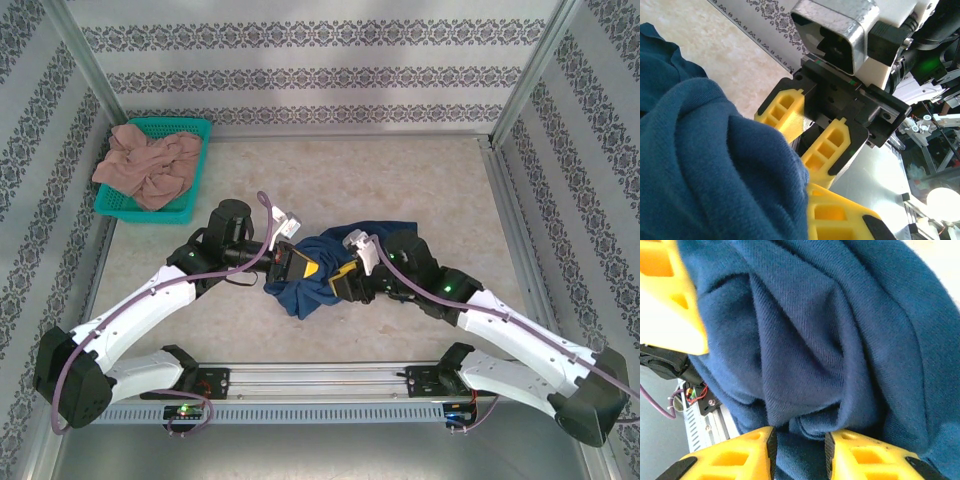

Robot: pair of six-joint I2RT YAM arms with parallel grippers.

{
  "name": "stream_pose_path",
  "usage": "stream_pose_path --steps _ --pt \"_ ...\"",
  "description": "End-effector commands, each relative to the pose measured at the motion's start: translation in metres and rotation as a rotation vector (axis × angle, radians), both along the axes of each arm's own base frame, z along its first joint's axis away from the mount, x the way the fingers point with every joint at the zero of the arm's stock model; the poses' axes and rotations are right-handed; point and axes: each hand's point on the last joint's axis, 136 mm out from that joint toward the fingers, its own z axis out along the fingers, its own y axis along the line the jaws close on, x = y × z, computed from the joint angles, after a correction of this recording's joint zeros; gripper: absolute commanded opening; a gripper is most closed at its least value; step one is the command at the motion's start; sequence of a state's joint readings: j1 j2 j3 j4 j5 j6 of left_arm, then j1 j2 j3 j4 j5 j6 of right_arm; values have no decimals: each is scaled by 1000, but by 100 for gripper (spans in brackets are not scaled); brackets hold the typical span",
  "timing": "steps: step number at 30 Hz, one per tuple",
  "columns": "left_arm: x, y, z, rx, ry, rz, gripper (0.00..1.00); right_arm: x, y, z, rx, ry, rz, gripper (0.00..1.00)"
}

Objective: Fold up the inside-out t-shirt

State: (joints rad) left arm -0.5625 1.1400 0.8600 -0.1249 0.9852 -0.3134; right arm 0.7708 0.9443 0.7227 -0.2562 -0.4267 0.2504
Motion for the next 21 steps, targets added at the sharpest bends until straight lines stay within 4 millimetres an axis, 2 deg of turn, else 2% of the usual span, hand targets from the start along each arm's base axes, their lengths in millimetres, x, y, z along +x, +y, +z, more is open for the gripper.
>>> stream_pose_path --steps 1,8,11,13,16,21 --pt "2 0 14 -9 -51 -4 0 6 12 27 60 -78 22 34" --pt "2 0 13 -6 -54 -2 0 7 19 34 94 -81 43 40" --pt "2 0 14 -7 -53 -3 0 9 18 34 88 -86 34 39" --pt "1 0 14 -7 -54 -3 0 11 19 31 76 -83 26 31" --pt "1 1 14 -8 -56 -2 0 12 20 31 75 -80 25 26" --pt "4 2 12 6 -59 22 0 13 16 36 93 -82 9 0"
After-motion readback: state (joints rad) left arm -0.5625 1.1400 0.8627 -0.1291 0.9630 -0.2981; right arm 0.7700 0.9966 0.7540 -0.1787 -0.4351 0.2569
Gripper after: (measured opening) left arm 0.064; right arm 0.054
